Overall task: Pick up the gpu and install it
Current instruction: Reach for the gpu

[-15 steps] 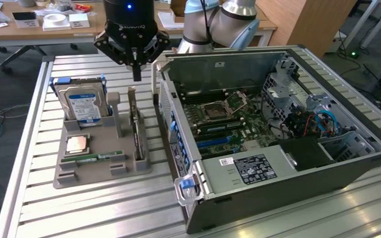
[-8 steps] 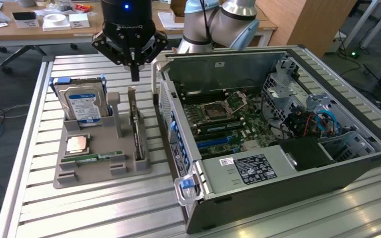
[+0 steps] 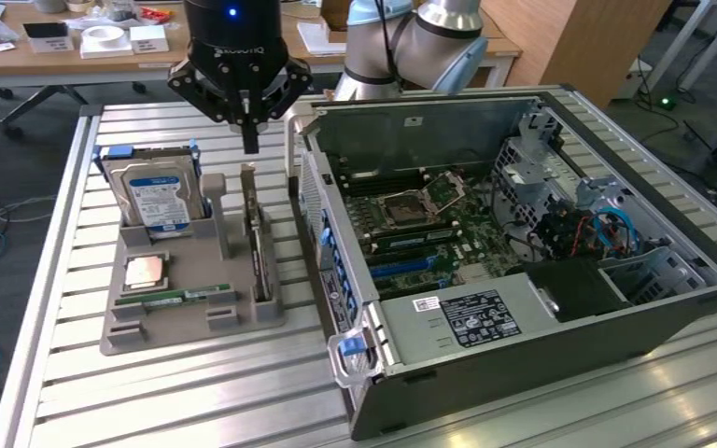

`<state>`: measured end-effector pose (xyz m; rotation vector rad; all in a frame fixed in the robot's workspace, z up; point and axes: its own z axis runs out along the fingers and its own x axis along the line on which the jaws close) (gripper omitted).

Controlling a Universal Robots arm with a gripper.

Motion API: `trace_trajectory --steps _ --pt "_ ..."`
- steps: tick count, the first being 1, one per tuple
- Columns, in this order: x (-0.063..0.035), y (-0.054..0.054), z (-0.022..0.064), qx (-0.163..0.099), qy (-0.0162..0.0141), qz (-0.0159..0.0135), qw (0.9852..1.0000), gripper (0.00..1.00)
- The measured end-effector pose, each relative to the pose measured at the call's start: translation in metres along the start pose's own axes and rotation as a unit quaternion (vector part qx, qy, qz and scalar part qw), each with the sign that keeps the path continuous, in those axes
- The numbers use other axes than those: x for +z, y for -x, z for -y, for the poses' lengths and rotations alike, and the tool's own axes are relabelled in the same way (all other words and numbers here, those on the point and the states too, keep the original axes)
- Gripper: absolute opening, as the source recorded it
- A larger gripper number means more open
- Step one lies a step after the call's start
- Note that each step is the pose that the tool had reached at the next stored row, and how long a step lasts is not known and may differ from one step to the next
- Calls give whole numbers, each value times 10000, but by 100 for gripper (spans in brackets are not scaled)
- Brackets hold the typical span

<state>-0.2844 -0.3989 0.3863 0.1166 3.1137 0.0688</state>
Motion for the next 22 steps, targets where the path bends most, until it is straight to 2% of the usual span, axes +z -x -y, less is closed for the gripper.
trace_trajectory --steps 22 --pt "-3 -118 9 0 0 0 10000 11"
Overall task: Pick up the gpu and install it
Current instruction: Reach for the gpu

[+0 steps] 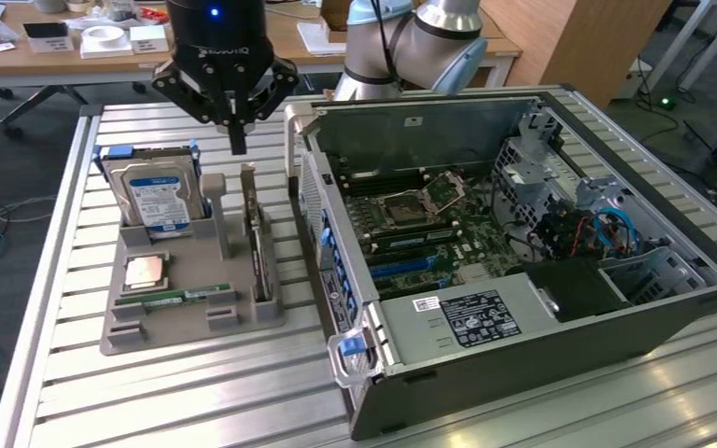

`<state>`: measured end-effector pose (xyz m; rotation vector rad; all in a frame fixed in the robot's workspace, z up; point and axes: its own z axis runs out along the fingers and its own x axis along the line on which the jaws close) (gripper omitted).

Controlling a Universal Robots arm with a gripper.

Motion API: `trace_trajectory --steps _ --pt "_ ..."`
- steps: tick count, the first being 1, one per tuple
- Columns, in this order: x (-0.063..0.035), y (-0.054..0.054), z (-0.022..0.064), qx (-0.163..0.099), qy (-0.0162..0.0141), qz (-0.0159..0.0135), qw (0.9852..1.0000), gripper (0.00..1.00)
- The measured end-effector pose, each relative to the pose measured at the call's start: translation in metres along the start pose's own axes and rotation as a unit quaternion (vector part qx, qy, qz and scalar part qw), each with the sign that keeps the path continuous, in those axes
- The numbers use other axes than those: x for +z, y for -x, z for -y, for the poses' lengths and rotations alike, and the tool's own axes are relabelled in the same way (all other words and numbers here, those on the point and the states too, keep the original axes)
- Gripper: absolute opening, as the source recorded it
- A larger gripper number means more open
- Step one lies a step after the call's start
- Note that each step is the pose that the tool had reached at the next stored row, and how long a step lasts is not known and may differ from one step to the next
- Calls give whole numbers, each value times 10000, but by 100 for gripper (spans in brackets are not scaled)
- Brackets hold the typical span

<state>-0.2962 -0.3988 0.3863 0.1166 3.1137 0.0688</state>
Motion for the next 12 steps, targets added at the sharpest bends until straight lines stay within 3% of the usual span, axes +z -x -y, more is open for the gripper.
trace_trajectory --steps 12 --pt "-1 -31 2 0 0 0 10000 11"
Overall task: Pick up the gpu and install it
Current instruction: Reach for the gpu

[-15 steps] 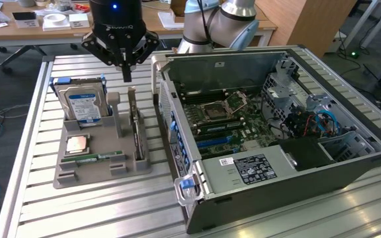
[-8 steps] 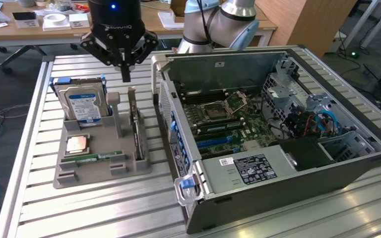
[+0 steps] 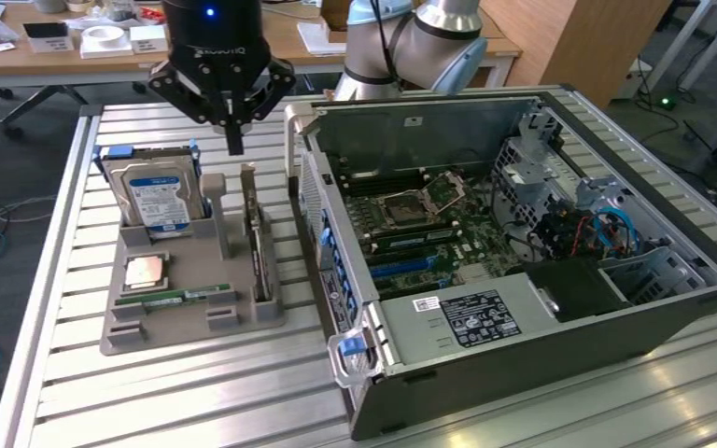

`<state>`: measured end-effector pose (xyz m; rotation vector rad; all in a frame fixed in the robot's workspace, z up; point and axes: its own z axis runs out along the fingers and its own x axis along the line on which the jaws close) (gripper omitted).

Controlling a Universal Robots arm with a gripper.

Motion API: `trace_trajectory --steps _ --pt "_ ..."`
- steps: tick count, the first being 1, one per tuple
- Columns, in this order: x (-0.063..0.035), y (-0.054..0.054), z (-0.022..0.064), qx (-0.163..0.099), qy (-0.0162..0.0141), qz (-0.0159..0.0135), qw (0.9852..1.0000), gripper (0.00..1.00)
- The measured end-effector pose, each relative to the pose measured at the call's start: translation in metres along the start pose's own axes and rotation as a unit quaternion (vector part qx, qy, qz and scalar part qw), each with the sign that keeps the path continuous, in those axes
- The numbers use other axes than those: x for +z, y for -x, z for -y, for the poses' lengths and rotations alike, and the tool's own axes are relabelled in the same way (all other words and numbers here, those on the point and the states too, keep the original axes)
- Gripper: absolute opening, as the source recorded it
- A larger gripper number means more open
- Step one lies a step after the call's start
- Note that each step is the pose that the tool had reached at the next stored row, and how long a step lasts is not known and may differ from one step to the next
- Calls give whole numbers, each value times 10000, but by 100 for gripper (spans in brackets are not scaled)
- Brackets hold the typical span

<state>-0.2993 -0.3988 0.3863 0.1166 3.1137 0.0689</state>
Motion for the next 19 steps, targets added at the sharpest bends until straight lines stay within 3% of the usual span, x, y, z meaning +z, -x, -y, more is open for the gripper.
trace_trajectory --steps 19 --pt "-2 -78 6 0 0 0 10000 11"
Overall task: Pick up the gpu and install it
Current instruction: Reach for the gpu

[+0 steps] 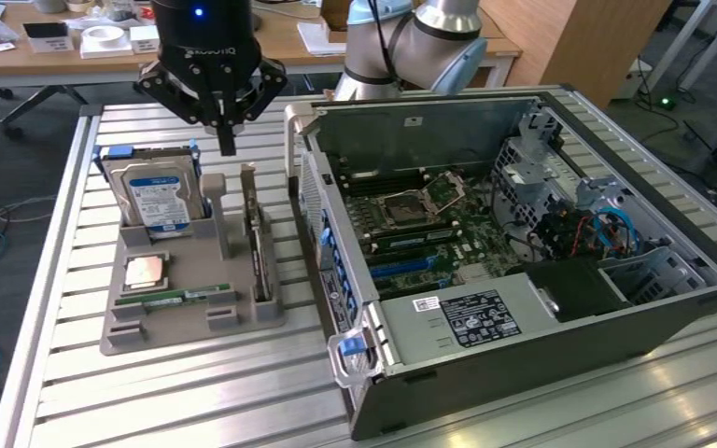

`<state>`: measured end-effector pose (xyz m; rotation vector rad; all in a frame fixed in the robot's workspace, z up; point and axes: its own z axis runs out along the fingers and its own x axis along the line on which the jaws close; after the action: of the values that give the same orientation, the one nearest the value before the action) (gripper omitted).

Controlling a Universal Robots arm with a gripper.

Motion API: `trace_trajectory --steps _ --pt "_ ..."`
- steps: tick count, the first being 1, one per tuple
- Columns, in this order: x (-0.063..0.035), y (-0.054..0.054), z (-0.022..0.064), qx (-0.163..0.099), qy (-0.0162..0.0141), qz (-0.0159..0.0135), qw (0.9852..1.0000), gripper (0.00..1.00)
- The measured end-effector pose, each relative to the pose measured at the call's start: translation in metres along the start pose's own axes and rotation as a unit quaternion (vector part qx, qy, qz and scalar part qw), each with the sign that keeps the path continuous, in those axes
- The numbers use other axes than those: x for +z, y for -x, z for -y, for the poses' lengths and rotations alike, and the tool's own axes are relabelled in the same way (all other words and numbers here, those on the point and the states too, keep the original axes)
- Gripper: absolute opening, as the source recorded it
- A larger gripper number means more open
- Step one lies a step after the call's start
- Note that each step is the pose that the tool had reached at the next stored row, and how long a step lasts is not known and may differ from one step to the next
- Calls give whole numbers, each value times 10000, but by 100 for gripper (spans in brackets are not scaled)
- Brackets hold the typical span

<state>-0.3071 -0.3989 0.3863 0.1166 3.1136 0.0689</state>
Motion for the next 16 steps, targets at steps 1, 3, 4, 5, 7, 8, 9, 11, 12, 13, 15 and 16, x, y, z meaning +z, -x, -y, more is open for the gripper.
trace_trajectory --steps 1,3,4,5,7,8,9,11,12,13,15,16 --pt "0 -6 1 0 0 0 10000 11" --pt "-1 -17 1 0 0 0 10000 11" --pt "-1 -23 2 0 0 0 10000 11" --pt "-1 -28 2 0 0 0 10000 11" --pt "-1 -38 3 0 0 -1 10000 11" --pt "-1 -42 3 -1 0 0 10000 11" --pt "-2 -48 3 0 0 0 10000 11" --pt "-2 -59 4 0 0 0 10000 11" --pt "-2 -63 5 0 0 0 10000 11" --pt "-2 -67 5 -1 0 0 10000 11" --pt "-2 -75 6 0 0 0 10000 11" --pt "-2 -78 6 0 0 0 10000 11"
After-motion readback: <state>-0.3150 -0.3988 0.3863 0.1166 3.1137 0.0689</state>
